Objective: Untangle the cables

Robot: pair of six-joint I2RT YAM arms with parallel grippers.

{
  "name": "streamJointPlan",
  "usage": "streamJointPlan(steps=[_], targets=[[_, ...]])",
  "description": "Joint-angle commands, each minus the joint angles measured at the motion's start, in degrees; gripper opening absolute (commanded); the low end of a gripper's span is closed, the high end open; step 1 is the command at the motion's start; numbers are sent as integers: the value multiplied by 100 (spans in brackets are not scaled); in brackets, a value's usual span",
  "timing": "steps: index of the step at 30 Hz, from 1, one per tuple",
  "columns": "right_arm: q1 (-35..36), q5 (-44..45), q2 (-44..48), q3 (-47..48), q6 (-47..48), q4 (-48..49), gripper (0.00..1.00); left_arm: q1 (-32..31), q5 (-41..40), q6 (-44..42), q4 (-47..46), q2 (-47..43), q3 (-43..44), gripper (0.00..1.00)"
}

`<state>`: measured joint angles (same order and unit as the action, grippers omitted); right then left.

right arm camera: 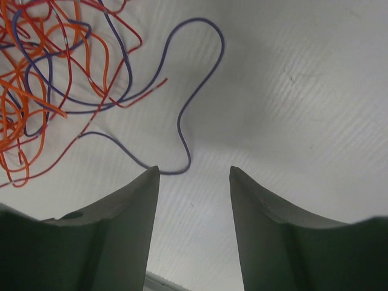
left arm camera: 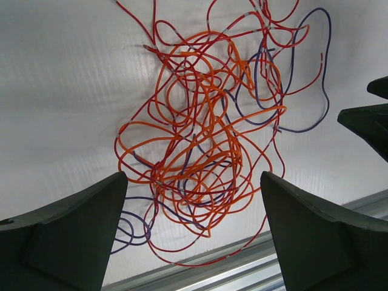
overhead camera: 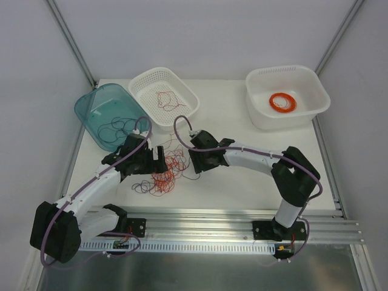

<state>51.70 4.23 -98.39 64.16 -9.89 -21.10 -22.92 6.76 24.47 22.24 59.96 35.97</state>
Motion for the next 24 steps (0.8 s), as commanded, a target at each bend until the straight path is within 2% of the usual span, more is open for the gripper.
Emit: streamJointPlan(steps=[1,11,16,17,18,20,24], targets=[[86,254,-319,456,-162,229,53,-46,-202,32,-185,112,-81,92],[165,596,-1156,1019,-197,151,42,-108,-272,198,-281,446,-186,90],[191,860,-1156,949,-197,80,26,-125,-333,357,-343,665,-274,88],[191,895,-1121,906,-206,71,21,-125,-360,383,-343,700,-292,88],[191,1026,-1017,844,-215,19,11,-117,-404,427,-352,736,-318,87],[173,1176,-884,774,-233,-201,1,-125,-518,480,-361,824,-362,86],[68,1483,-200,361,-154,-368,1,-125,-606,638,-361,990,-432,78]])
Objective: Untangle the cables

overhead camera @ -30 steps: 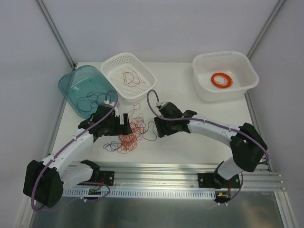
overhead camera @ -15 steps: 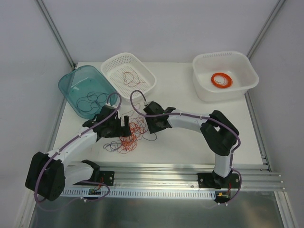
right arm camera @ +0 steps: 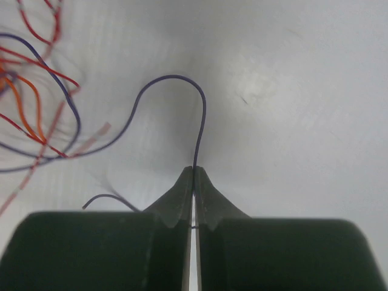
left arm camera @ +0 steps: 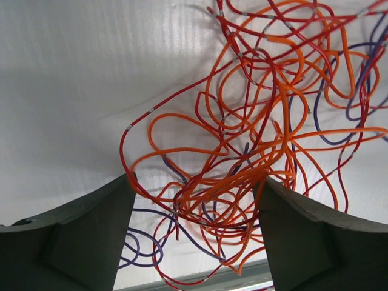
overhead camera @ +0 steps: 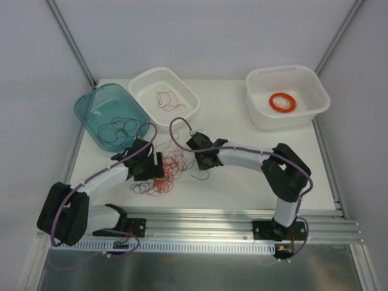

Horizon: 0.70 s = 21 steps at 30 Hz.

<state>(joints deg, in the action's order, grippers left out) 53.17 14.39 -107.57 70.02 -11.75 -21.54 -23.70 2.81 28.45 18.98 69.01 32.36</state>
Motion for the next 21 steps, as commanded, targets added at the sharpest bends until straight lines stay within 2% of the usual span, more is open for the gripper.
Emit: streamJointPlan(steps=[1,3,9,11,16,21], targets=[[-165,511,1085,-417,58,-412,1,-38,-228,258,-35,147,-89,77],[-306,582,1456,-611,67,-544,1,-47,-254,302,-35,252,-107,74],[-1141,600,3424,-929,392,-1237,1,-47,-246,337,-53,446,-81,56],[-1624,530,4134,-754,594,-1563,1,-47,-237,346,-53,499,-54,54],[-2844,-85,5148,-43,1069,-2177,1,-47,-219,355,-70,596,16,49],[-3330,-289,5623,819,1631,-2513,1,-47,-228,363,-88,683,121,45]])
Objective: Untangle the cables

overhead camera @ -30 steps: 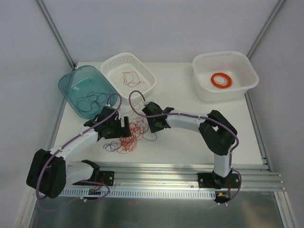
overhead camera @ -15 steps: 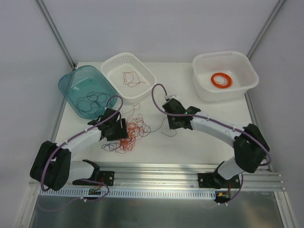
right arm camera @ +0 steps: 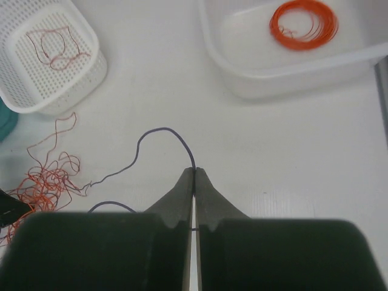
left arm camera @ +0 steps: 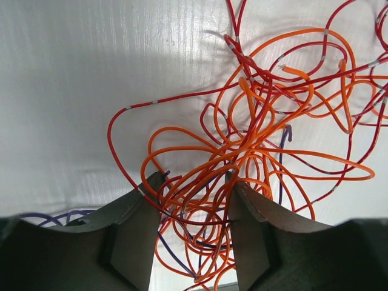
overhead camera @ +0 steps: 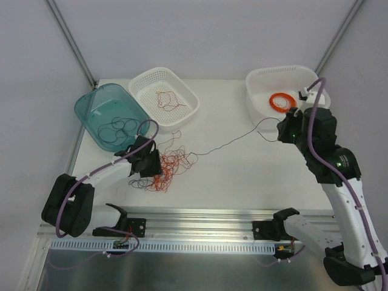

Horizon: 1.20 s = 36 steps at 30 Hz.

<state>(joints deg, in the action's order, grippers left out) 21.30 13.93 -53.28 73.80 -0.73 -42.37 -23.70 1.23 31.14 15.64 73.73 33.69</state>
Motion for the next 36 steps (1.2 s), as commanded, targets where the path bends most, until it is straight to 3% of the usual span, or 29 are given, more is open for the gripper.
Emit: streamJointPlan(steps=[1,8,16,21,24,32,36], targets=[[-274,-207,282,668,591,-517,1,-47,-62,86,247,255,-3,45],[-759,-75,467,1724,961,-860,1,-47,-254,121,238,396,76,42],[-803,101,573,2560,970,-914,1,243,-467,51,369,580,410,41],[-803,-328,538,2736,1049,-984,1,252,-239,-2,396,704,656,41],[-812,-907,538,2544,1066,-993,1,226,-10,-2,396,546,691,48],[-812,-2305,643,1525,882,-633,1,-195,535,-590,370,-982,1042,79],[-794,-3674,661,1025,680,-220,1,-310,1036,-1099,133,-1607,1192,83]])
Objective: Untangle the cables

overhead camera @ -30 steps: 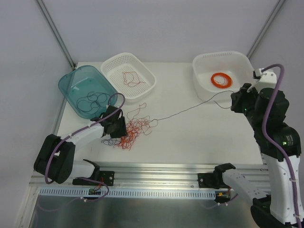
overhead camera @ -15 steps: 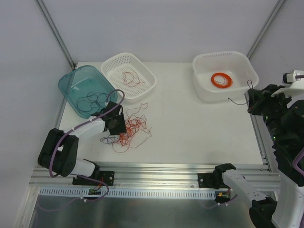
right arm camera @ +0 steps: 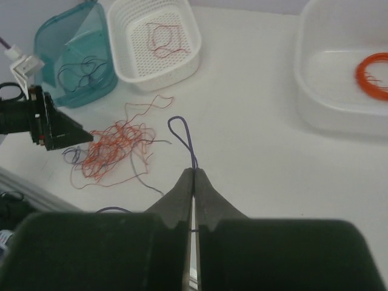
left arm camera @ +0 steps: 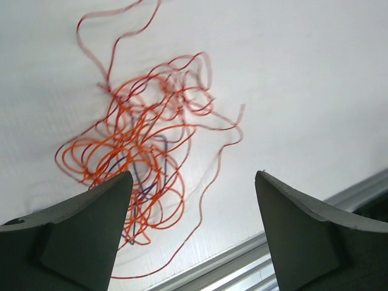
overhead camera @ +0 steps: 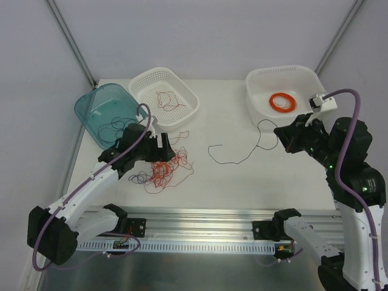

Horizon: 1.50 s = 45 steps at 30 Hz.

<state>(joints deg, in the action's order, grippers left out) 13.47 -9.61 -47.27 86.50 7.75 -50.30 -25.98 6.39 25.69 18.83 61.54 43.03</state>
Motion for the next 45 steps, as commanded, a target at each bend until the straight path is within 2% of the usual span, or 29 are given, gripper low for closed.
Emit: streamJointPlan(steps=[1,6,9,17,24,25,28,36,45], targets=[[-3,-1499,60,-378,-255,801,1,-126,651,-626,-335,-606,276,84],[164,-1773,51,-915,-634,1260,1,-364,1407,-1074,-670,-942,425,87],[340,-1764,60,-1065,-704,1418,1,-645,1566,-1250,-898,-995,522,88],[744,-1790,7,-1293,-994,1796,1,-1645,1479,-1426,-2233,-626,646,89],[1131,-1712,-46,-1311,-1179,2042,1,-2463,1312,-2173,-3744,-2,479,89],[1227,-1685,-63,-1302,-1188,2051,1,-2517,1294,-2200,-4129,51,427,89],[1411,-1580,-81,-1294,-1214,2086,1,-2658,1469,-2262,-4527,332,426,88],[1711,-1448,-151,-1258,-1258,2104,1,-2904,1891,-2306,-5029,1140,751,87],[1755,-1421,-257,-1206,-1153,1998,1,-2913,2665,-1841,-5504,1510,927,78]])
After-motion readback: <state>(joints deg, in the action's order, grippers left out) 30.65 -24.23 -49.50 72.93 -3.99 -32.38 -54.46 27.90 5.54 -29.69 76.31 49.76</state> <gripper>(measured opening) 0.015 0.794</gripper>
